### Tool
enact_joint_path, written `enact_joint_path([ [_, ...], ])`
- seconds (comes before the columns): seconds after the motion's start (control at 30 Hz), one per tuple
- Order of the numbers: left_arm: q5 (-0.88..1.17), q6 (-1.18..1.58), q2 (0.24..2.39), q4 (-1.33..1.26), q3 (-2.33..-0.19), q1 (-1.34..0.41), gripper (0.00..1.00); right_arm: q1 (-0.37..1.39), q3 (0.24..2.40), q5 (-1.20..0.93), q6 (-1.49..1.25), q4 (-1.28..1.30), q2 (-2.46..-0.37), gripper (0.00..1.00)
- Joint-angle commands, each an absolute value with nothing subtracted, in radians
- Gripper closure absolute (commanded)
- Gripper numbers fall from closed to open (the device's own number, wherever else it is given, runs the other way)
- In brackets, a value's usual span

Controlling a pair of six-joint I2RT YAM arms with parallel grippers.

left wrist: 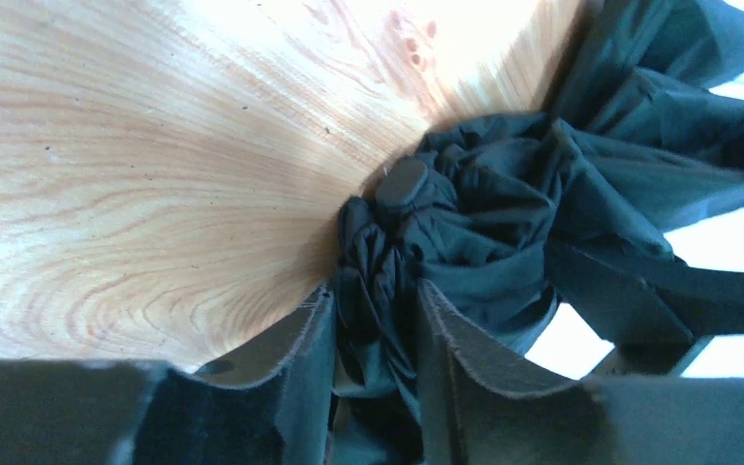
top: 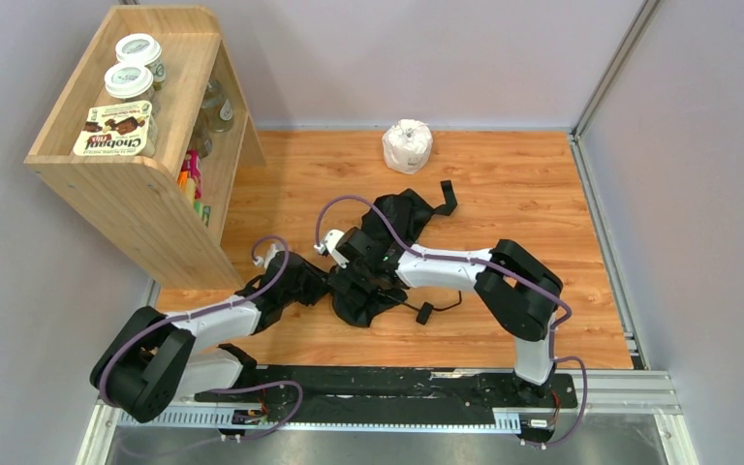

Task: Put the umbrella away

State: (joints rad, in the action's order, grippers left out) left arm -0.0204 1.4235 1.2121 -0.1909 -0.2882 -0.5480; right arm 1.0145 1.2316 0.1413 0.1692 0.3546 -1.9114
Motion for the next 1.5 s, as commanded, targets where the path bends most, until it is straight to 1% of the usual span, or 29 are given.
enact_joint_path([
  [0.0, 0.003, 1.329, 1.1, -0.297, -0.235, -0.539, 0.53, 0.999, 1.115, 0.149, 0.043, 0.31, -2.042, 0.12],
  [0.07, 0.003, 1.309, 1.028, -0.308, -0.204, -0.52, 0.5, 1.0, 1.094, 0.159, 0.023, 0.316, -2.046, 0.18],
  [0.1, 0.009, 1.283, 0.997, -0.299, -0.195, -0.508, 0.49, 1.0, 1.072, 0.17, 0.006, 0.304, -2.043, 0.19],
  [0.13, 0.008, 1.255, 0.942, -0.244, -0.195, -0.496, 0.45, 1.0, 1.059, 0.179, 0.006, 0.299, -2.039, 0.2],
  [0.17, 0.005, 1.246, 0.902, -0.207, -0.204, -0.489, 0.45, 1.0, 1.048, 0.184, -0.032, 0.298, -2.034, 0.2],
  [0.2, 0.006, 1.226, 0.831, -0.125, -0.21, -0.482, 0.45, 1.0, 1.046, 0.186, -0.04, 0.308, -2.037, 0.19],
  [0.23, 0.003, 1.218, 0.798, -0.045, -0.221, -0.479, 0.45, 1.003, 1.046, 0.19, -0.051, 0.317, -2.039, 0.15],
  [0.27, 0.003, 1.204, 0.728, -0.008, -0.228, -0.476, 0.46, 1.005, 1.045, 0.198, -0.058, 0.325, -2.04, 0.1],
  [0.3, 0.003, 1.195, 0.697, 0.097, -0.253, -0.474, 0.47, 1.003, 1.045, 0.201, -0.063, 0.331, -2.04, 0.05],
  [0.33, 0.003, 1.186, 0.642, 0.148, -0.267, -0.476, 0.49, 1.005, 1.037, 0.183, -0.061, 0.327, -2.036, 0.04],
  [0.37, -0.042, 1.181, 0.618, 0.266, -0.305, -0.474, 0.5, 1.003, 1.029, 0.169, -0.063, 0.321, -2.028, 0.03],
  [0.43, -0.073, 1.173, 0.565, 0.415, -0.353, -0.474, 0.5, 1.003, 1.026, 0.14, -0.066, 0.319, -2.019, 0.03],
  [0.5, -0.068, 1.172, 0.535, 0.488, -0.383, -0.476, 0.49, 1.003, 1.025, 0.12, -0.072, 0.319, -2.028, 0.1],
  [0.53, -0.052, 1.16, 0.531, 0.479, -0.383, -0.476, 0.48, 1.003, 1.026, 0.098, -0.075, 0.318, -2.039, 0.16],
  [0.57, -0.007, 1.158, 0.531, 0.441, -0.371, -0.476, 0.48, 1.002, 1.019, 0.071, -0.077, 0.302, -2.043, 0.24],
  [0.63, 0.058, 1.19, 0.569, 0.381, -0.351, -0.476, 0.47, 1.002, 0.999, 0.029, -0.078, 0.272, -2.046, 0.45],
  [0.67, 0.102, 1.19, 0.589, 0.353, -0.339, -0.476, 0.47, 0.999, 0.991, 0.02, -0.083, 0.262, -2.042, 0.51],
  [0.7, 0.124, 1.189, 0.627, 0.288, -0.334, -0.476, 0.46, 0.996, 0.986, 0.017, -0.081, 0.252, -2.04, 0.54],
  [0.77, 0.184, 1.184, 0.699, 0.189, -0.33, -0.476, 0.45, 0.988, 0.971, -0.049, -0.08, 0.229, -2.019, 0.58],
  [0.8, 0.221, 1.169, 0.724, 0.126, -0.336, -0.476, 0.45, 0.979, 0.968, -0.072, -0.077, 0.224, -2.01, 0.64],
  [0.93, 0.258, 1.117, 0.911, 0.031, -0.373, -0.476, 0.45, 0.94, 0.962, -0.187, -0.086, 0.206, -1.974, 0.83],
  [1.0, 0.253, 1.1, 0.986, 0.055, -0.403, -0.476, 0.44, 0.917, 0.956, -0.256, -0.086, 0.199, -1.953, 0.91],
  [1.1, 0.253, 1.057, 1.083, 0.051, -0.426, -0.477, 0.44, 0.887, 0.962, -0.329, -0.075, 0.222, -1.921, 0.97],
  [1.13, 0.241, 1.043, 1.127, 0.055, -0.428, -0.479, 0.46, 0.871, 0.959, -0.375, -0.071, 0.225, -1.905, 0.99],
  [1.17, 0.221, 1.034, 1.147, 0.072, -0.436, -0.479, 0.49, 0.856, 0.954, -0.423, -0.069, 0.224, -1.892, 1.0],
  [1.2, 0.215, 1.005, 1.176, 0.074, -0.437, -0.479, 0.6, 0.836, 0.948, -0.467, -0.071, 0.219, -1.878, 1.0],
  [1.23, 0.198, 0.988, 1.19, 0.075, -0.443, -0.479, 0.62, 0.812, 0.94, -0.524, -0.072, 0.209, -1.867, 1.0],
  [1.3, 0.199, 0.983, 1.218, 0.04, -0.428, -0.479, 0.63, 0.769, 0.927, -0.627, -0.081, 0.187, -1.853, 1.0],
  [1.47, 0.268, 0.969, 1.249, -0.052, -0.407, -0.477, 0.79, 0.677, 0.911, -0.805, -0.147, 0.126, -1.854, 1.0],
])
